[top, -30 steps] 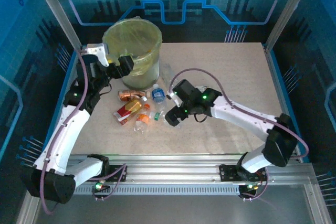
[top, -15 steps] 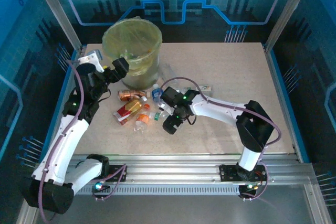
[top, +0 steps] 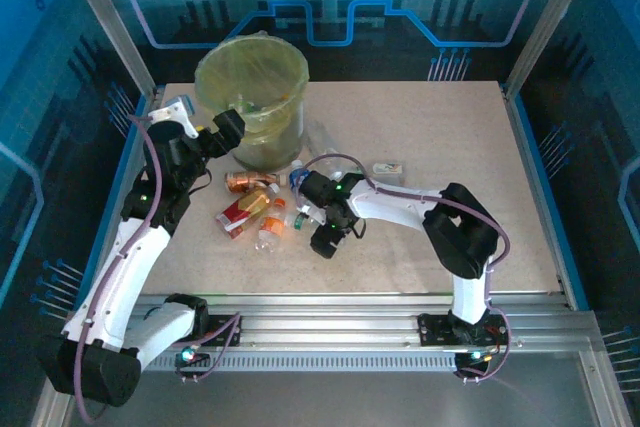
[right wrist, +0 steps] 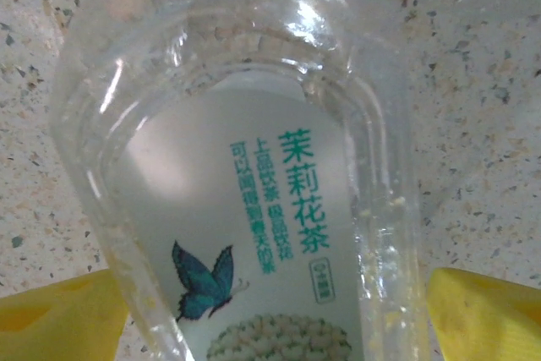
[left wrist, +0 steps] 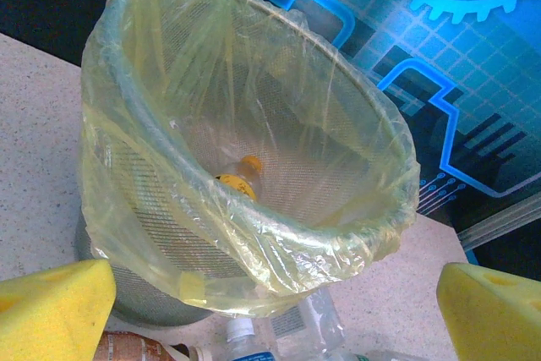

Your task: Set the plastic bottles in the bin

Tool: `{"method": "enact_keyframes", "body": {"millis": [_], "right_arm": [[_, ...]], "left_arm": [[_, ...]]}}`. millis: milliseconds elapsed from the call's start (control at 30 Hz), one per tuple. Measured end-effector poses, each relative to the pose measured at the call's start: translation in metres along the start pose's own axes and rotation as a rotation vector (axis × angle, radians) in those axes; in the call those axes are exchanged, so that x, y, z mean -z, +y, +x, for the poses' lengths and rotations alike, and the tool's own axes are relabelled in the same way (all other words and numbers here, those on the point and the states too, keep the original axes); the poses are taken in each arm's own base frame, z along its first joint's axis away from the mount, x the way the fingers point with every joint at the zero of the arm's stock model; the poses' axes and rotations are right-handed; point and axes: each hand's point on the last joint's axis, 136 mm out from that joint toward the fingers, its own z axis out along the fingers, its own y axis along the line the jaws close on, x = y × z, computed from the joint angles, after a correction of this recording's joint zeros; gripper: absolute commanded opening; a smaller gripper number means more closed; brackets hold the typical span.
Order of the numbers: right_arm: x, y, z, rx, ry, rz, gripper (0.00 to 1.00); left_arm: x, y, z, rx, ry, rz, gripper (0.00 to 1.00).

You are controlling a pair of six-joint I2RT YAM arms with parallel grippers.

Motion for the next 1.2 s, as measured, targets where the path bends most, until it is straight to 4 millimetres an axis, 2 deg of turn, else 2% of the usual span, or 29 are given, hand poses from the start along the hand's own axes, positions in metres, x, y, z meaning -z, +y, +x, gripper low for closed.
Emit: {"method": "enact_keyframes", "body": {"millis": [367, 800, 967, 1200], "right_arm": [[-0.015, 0.001, 0.006, 0.001, 0.027, -0.003, 0.8], [-0.02, 0.002, 0.008, 0.01, 0.034, -0.004, 0.58], [-0.015, 0.002, 0.016, 0.016, 0.035, -0.001, 0.42], [0.012, 0.004, 0.016, 0.022, -0.031, 0.009, 0.36]], "left_arm": [[0.0, 0.0, 0.0, 0.011, 0.0, 0.0, 0.99], [0.0, 0.001, 0.0, 0.011, -0.003, -0.007, 0.99], [0.0, 0.001, -0.001, 0.011, -0.003, -0.007, 0.99], [0.0, 0.001, 0.0, 0.012, -0.003, -0.006, 0.99]]}}
